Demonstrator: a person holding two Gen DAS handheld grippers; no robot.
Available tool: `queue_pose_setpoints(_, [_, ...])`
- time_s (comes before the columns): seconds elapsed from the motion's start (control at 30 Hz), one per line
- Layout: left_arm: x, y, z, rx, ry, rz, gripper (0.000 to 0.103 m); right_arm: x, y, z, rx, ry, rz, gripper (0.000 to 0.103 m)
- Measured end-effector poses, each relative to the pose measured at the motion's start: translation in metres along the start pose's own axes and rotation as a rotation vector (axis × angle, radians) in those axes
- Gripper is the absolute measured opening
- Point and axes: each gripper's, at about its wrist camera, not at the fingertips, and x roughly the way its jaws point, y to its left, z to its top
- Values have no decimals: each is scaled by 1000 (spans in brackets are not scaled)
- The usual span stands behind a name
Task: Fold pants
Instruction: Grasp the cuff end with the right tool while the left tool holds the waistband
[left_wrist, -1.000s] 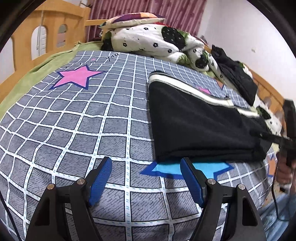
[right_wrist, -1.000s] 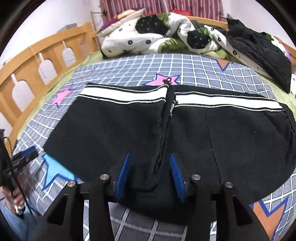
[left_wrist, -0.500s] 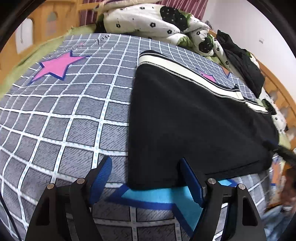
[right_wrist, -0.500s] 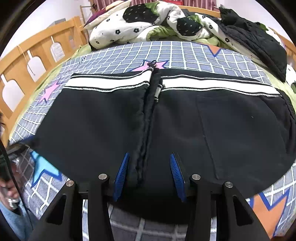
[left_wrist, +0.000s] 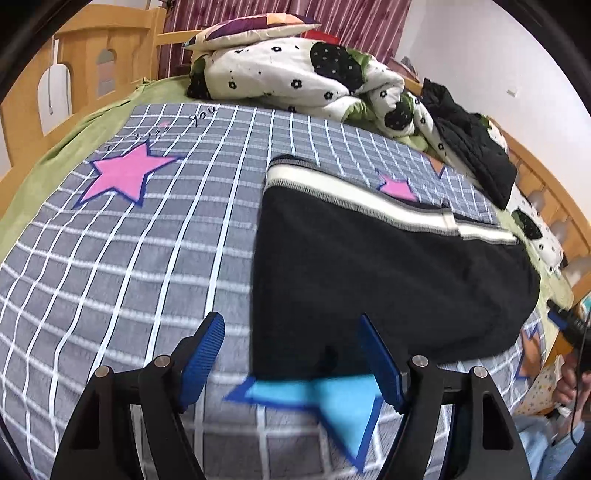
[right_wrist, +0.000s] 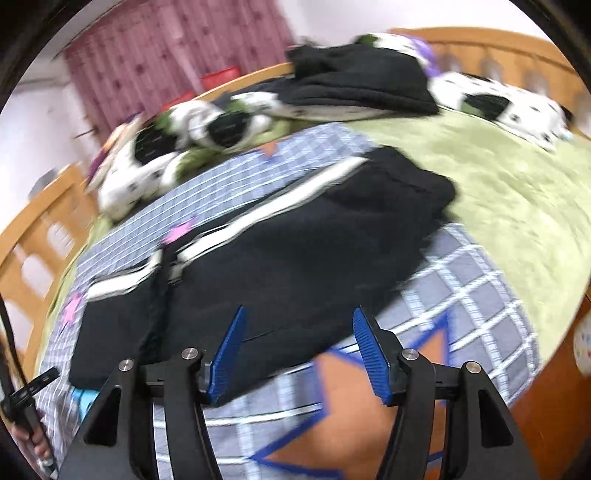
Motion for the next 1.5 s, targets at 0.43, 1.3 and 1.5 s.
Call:
queue_pose_setpoints(0.43, [90,47,47,-128,90,-84,72,97,-53,33,86,47,-39,63])
queue_pose_setpoints(1.3, [-43,68,138,-90,-157,-180,10,-30,134,101,-252,-364,-8,14])
queue_pose_setpoints(1.5, [-24,153,96,-91,-70,7,10,11,153,53,-227,-200,147,16])
